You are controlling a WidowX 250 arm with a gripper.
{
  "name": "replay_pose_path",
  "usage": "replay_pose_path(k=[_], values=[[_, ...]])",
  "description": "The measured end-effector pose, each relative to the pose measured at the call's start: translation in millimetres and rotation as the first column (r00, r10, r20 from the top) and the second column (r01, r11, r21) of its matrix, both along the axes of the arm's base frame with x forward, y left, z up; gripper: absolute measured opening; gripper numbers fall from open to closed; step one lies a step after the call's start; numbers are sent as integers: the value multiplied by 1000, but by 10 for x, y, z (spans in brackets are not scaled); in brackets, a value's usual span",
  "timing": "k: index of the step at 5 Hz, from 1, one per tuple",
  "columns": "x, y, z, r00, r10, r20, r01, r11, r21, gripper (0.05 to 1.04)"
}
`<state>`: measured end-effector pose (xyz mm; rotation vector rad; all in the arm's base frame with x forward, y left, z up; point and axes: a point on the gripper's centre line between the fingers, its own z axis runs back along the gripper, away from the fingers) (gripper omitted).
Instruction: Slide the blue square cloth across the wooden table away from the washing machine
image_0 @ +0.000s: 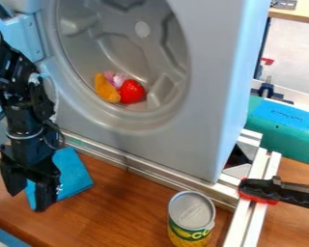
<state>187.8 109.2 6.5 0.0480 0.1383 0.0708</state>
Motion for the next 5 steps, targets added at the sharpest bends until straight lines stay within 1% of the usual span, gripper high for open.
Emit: replay_pose_path(k=[1, 2, 3, 4, 5], values=[[-18, -7, -46, 1000, -5, -16, 5, 1000, -7, 999], [91, 173, -35, 994, -101, 36, 99, 993, 65, 999], [130, 350, -91, 995, -88, 38, 81, 984, 160, 999], [237, 445, -144, 994, -98, 55, 85, 977, 197, 999], [359, 559, -286, 996, -62, 59, 46, 971, 234, 999]])
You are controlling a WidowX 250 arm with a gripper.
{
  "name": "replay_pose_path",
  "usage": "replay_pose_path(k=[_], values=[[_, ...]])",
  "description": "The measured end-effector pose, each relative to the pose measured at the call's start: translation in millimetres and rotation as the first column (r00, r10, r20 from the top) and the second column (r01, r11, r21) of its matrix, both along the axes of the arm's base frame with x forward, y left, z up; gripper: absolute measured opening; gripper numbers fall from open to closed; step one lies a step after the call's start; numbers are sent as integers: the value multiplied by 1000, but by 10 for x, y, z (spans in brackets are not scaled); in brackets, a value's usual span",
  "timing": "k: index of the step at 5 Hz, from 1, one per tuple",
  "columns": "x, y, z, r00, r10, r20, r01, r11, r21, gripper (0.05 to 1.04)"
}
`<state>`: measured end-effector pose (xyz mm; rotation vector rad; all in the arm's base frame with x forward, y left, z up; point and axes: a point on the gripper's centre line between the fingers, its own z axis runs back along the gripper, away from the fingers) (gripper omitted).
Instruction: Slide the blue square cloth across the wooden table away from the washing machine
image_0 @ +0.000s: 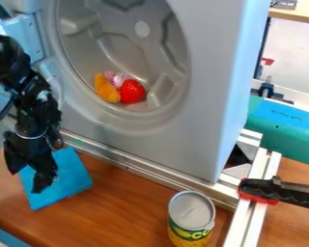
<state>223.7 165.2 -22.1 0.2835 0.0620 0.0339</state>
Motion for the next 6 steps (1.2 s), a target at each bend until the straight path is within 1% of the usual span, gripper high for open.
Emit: replay_pose_path(k=[1, 2, 3, 4, 5, 6], values=[[147, 150, -115, 999, 46, 6, -47, 997, 57, 1000], [271, 182, -265, 998, 53, -27, -50, 995, 81, 1000], [359, 159, -317, 999, 38, -26, -37, 999, 32, 999], [344, 97, -426, 996, 78, -41, -78, 997, -3, 999], [342, -150, -453, 991, 100, -93, -109, 990, -92, 1000], [252, -573, -453, 988, 44, -151, -71, 982, -177, 999]])
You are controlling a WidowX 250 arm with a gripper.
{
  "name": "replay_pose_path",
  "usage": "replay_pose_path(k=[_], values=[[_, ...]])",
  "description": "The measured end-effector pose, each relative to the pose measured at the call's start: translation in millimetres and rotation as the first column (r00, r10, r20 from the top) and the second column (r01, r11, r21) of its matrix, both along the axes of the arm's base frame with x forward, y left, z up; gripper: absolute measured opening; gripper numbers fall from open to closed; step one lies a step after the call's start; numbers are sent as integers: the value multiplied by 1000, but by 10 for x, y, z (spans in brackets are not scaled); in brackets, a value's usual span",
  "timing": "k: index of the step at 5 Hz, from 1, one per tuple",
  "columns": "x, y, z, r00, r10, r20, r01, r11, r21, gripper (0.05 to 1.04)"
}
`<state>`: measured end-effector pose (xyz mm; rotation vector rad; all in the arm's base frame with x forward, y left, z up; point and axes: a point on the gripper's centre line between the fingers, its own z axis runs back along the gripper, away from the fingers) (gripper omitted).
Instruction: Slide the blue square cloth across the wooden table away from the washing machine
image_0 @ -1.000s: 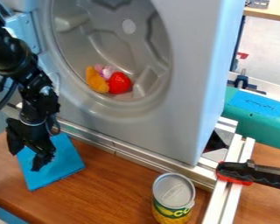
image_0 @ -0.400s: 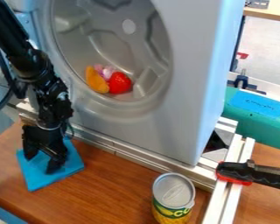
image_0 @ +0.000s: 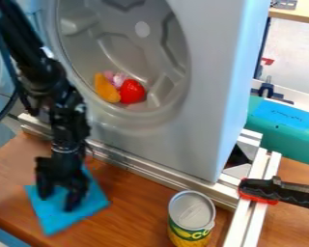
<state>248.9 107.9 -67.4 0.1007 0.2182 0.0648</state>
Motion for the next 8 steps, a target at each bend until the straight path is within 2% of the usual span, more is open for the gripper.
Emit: replay_pose_path(k=[1, 2, 3, 4, 5, 6, 7, 8], values=[[14, -341, 76, 999, -43, 7, 43, 999, -15, 999], [-62, -500, 58, 1000, -22, -21, 21, 999, -29, 1000], [-65, -542, 56, 1000, 17, -21, -18, 999, -47, 999], [-162, -503, 147, 998, 58, -16, -58, 998, -9, 1000], [-216, -358, 522, 993, 89, 77, -89, 996, -9, 999], [-279, -373, 737, 995, 31, 91, -28, 999, -39, 999], [-300, -777, 849, 989, -95, 116, 106, 991, -87, 1000], [-314, -1230, 899, 975, -187, 117, 203, 967, -151, 999]])
